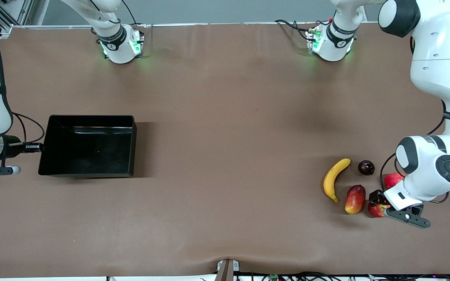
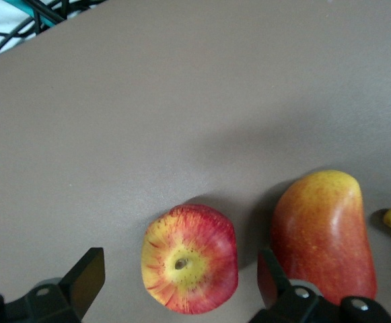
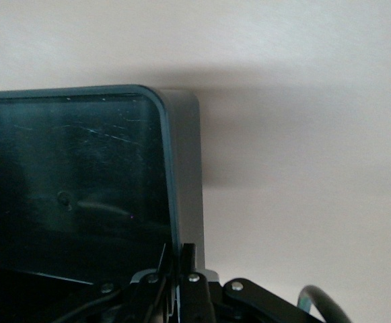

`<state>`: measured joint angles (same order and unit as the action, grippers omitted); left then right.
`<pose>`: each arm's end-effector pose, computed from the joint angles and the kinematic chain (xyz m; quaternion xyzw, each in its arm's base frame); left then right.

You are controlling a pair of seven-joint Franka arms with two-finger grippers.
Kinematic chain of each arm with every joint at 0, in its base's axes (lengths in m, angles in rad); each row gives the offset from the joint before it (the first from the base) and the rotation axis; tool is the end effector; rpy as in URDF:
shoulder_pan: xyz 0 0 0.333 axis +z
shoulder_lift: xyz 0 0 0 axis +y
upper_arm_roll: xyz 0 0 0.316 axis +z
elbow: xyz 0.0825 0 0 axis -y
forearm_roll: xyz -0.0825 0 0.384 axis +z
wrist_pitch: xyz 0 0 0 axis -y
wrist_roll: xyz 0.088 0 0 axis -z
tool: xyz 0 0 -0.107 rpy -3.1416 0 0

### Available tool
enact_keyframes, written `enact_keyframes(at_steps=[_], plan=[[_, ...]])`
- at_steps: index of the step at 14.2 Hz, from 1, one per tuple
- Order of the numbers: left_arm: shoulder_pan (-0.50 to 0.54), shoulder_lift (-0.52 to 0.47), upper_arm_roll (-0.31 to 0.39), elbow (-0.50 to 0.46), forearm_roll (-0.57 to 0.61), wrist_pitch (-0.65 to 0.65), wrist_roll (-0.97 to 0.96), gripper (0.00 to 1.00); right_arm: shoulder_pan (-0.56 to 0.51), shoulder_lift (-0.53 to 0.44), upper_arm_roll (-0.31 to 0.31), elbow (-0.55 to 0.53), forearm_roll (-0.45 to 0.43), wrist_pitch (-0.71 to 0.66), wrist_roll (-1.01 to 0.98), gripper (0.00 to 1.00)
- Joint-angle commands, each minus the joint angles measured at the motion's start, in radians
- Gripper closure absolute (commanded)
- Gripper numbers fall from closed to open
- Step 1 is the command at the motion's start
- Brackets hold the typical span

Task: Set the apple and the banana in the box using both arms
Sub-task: 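Grasp the red-yellow apple with the left gripper while the right gripper hovers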

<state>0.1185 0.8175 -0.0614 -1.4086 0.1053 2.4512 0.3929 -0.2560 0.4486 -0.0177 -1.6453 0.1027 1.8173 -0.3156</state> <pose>0.7496 0.0531 0.2365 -0.9751 0.1900 -0.1067 0.0416 0.6196 -0.1640 0.3350 -0.9895 -0.0018 0.1190 0.0817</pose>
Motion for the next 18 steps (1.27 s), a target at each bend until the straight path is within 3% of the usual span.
enact_keyframes(at_steps=[1,3,4,6,8,9,13,16,18], plan=[[0.015,0.034,-0.005,0.026,0.005,0.012,0.017,0.00,0.056,-0.016,0.001,0.015,0.054,-0.039,0.061,1.00],[0.016,0.049,-0.005,0.026,0.007,0.014,0.020,0.02,0.109,-0.019,0.001,0.013,0.103,-0.041,0.107,1.00],[0.015,0.051,-0.005,0.026,0.007,0.020,0.023,0.09,0.135,-0.019,0.001,0.013,0.115,-0.041,0.153,1.00],[0.016,0.052,-0.005,0.026,0.007,0.022,0.018,0.39,0.200,-0.018,0.001,0.015,0.141,-0.036,0.205,1.00],[0.015,0.045,-0.005,0.026,0.005,0.022,0.018,0.85,0.253,-0.018,-0.002,0.013,0.218,-0.027,0.249,1.00],[0.015,0.037,-0.005,0.026,0.005,0.022,0.021,1.00,0.279,-0.013,-0.001,0.015,0.227,-0.021,0.279,1.00],[0.020,-0.049,-0.014,0.013,0.005,-0.004,0.020,1.00,0.429,-0.010,-0.001,0.015,0.256,0.029,0.447,1.00],[0.012,-0.161,-0.035,-0.010,0.002,-0.153,0.006,1.00,0.532,0.008,-0.001,0.015,0.282,0.094,0.556,1.00],[0.013,-0.252,-0.046,-0.088,0.001,-0.205,-0.017,1.00,0.576,0.021,-0.002,0.015,0.353,0.118,0.575,1.00]])
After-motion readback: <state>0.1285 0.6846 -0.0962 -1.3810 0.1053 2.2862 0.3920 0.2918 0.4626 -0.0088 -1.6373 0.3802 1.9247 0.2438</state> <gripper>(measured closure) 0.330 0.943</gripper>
